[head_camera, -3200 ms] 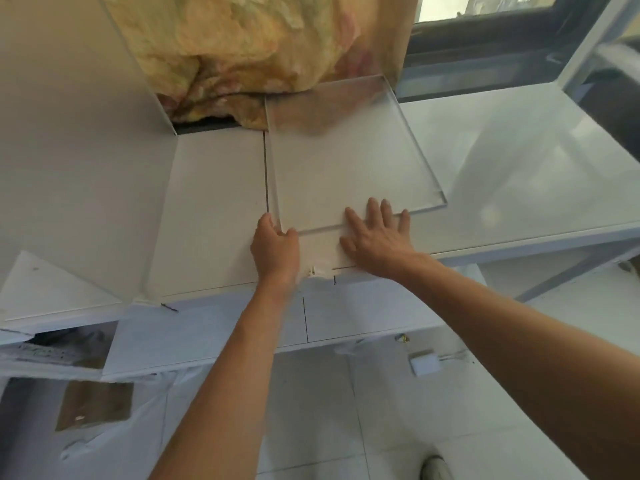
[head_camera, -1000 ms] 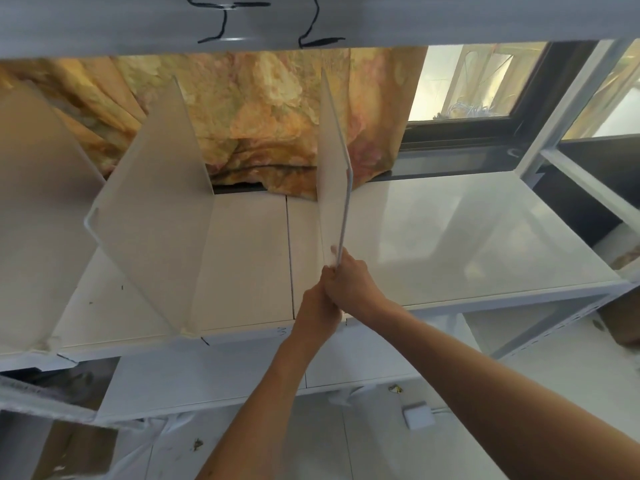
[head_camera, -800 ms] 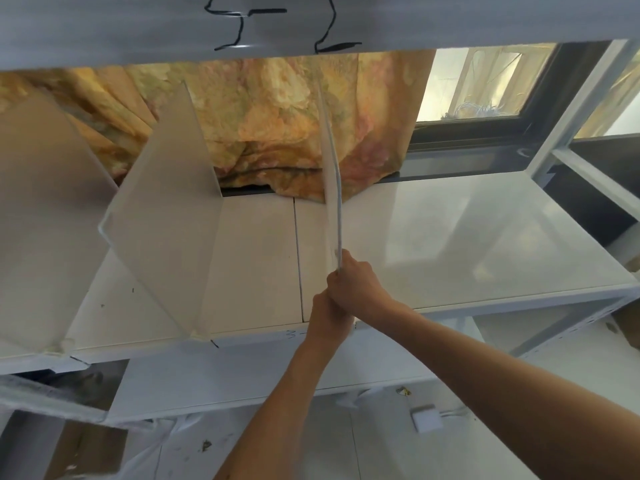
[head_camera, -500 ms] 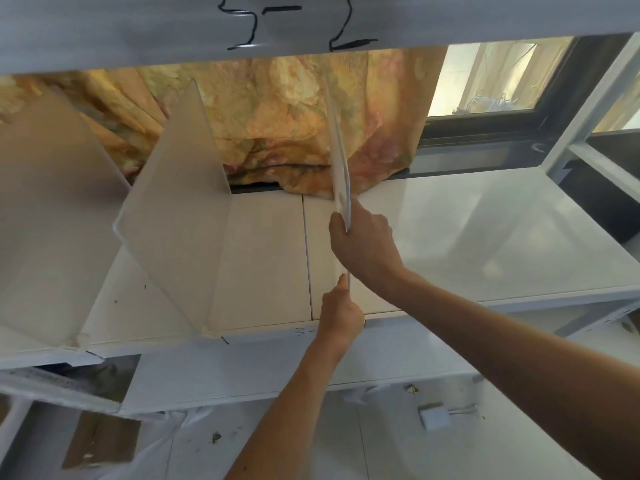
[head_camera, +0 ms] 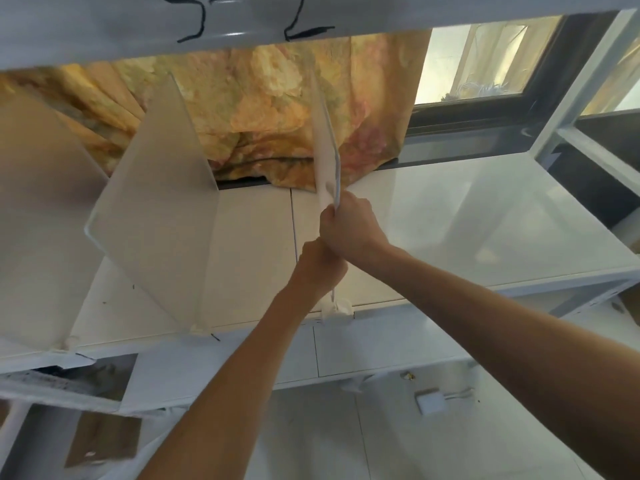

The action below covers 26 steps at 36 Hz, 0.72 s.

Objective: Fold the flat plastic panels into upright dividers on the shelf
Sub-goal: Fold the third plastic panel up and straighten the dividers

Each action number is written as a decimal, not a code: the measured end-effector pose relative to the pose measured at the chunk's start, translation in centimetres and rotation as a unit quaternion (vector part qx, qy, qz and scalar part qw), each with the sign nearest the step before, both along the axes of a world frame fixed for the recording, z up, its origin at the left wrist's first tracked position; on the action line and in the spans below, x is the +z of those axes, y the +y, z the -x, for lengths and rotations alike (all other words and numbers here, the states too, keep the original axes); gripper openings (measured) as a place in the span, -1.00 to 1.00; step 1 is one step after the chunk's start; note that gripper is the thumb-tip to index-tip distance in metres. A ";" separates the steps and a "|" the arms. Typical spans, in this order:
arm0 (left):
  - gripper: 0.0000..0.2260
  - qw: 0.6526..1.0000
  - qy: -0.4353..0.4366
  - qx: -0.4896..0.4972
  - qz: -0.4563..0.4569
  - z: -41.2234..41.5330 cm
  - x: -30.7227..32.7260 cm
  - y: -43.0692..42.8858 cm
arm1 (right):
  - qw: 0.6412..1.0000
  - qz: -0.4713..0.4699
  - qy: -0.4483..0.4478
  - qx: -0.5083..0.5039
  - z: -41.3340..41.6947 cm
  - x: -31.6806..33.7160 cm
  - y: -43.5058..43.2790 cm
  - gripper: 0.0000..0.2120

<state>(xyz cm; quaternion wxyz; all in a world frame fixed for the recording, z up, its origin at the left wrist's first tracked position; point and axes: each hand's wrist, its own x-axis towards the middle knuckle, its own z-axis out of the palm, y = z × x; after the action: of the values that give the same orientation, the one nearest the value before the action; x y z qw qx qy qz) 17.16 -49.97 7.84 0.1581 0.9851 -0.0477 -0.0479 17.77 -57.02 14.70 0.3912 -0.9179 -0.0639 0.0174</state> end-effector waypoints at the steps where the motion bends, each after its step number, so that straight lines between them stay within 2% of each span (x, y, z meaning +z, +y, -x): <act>1: -0.86 1.000 0.007 0.004 -0.002 -0.1 0.2 0.0 | 1.000 -0.008 0.001 -0.005 0.0 0.1 -0.2 -0.79; 9: -0.85 0.997 0.039 0.023 0.063 0.9 0.6 -0.7 | 1.000 -0.010 0.009 0.003 0.5 -0.3 -0.6 -0.58; 18: -0.85 0.995 0.033 0.032 0.087 2.0 1.2 -0.8 | 1.000 0.000 0.005 0.005 1.3 -0.1 -0.5 -0.61; 23: -0.78 0.984 0.055 0.056 0.162 2.4 0.7 -0.7 | 1.000 0.005 0.010 -0.001 1.5 -0.2 -0.6 -0.60; 26: -0.86 0.989 0.040 0.053 0.135 2.6 0.7 -0.9 | 1.000 0.008 0.005 0.002 1.7 -0.2 -0.7 -0.61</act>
<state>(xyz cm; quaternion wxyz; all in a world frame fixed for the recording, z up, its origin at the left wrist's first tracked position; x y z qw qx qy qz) 14.59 -50.87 8.50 0.2940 0.9531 0.0044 -0.0715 16.05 -57.68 14.46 0.3843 -0.9208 -0.0633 0.0230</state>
